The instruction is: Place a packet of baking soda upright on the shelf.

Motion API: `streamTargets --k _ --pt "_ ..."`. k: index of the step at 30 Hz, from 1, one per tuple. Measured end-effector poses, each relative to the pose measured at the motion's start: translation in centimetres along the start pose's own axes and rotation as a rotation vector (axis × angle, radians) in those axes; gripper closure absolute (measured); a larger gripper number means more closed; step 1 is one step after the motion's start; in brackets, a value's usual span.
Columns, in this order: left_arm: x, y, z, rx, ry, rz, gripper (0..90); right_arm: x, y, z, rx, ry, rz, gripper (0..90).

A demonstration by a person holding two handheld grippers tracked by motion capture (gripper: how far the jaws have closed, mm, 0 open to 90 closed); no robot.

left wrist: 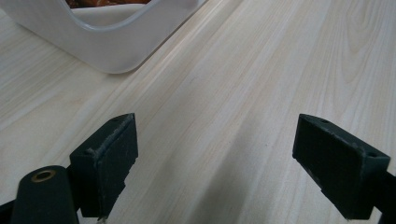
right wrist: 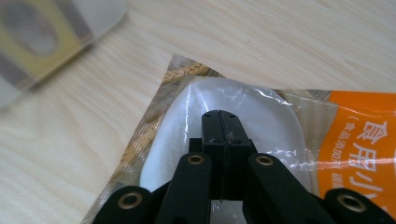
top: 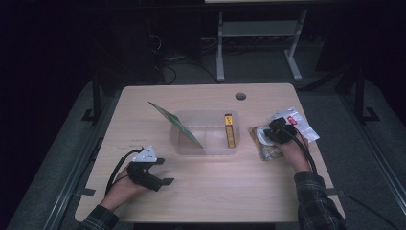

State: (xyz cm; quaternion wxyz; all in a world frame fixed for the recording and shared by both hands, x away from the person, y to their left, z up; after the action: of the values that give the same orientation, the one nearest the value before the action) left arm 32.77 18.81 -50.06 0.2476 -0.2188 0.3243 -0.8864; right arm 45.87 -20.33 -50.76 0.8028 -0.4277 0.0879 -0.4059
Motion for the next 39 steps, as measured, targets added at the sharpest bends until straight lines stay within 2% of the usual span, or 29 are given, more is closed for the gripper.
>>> streamTargets --k 2,5,9,15,22,25,28,30,32,34,38,39 --pt "0.0 0.0 0.0 -0.002 0.000 0.000 13.7 -0.1 0.0 -0.1 -0.005 -0.003 0.017 90.0" --pt "0.0 -0.1 0.0 -0.001 0.000 0.000 13.7 -0.6 -0.3 -0.3 0.005 0.001 0.069 90.0" --pt "0.1 -0.1 -0.1 -0.003 0.004 -0.001 13.7 -1.4 -0.8 -0.5 -0.006 -0.012 0.104 90.0" --pt "0.2 0.0 -0.1 -0.004 0.007 -0.002 13.7 -3.5 -2.0 -1.2 -0.011 -0.034 0.163 90.0" --pt "0.4 0.0 -0.1 -0.008 0.008 -0.006 13.7 -6.0 -3.5 -1.9 -0.031 -0.080 0.189 90.0" --pt "0.4 0.0 -0.1 -0.008 0.011 -0.008 13.8 -7.5 -4.2 -2.2 -0.039 -0.098 0.215 90.0" --pt "0.4 0.1 -0.1 -0.012 0.013 -0.007 13.7 -8.7 -4.9 -2.5 -0.037 -0.134 0.226 90.0" --pt "0.5 0.1 0.0 -0.012 0.020 -0.006 13.8 -8.8 -5.5 -2.5 -0.026 -0.143 0.219 90.0" --pt "0.6 0.0 0.0 -0.010 0.019 -0.009 13.7 -7.9 -6.3 -2.3 -0.001 -0.143 0.190 90.0" --pt "0.6 0.1 -0.1 -0.011 0.015 -0.013 13.8 -7.1 -6.9 -2.8 -0.016 -0.145 0.176 90.0" --pt "0.6 0.3 -0.1 -0.017 0.012 -0.020 13.8 -7.1 -6.6 -4.6 -0.058 -0.139 0.211 90.0" --pt "0.7 0.3 -0.2 -0.020 0.013 -0.020 13.8 -7.4 -6.6 -4.7 -0.038 -0.116 0.234 90.0"
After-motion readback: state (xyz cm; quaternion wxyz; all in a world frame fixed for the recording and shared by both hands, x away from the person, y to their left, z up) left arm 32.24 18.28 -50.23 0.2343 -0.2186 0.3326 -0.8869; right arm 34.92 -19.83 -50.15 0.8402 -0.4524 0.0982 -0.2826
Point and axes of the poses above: each handheld gripper's, and its own axes: y roughly forward along the jaws, z roughly out of its top, x roughly to its right, the point moved 8 cm from there along y, roughly forward along the jaws, and after that the axes turned 11 degrees about -y, right-handed, at the moved point
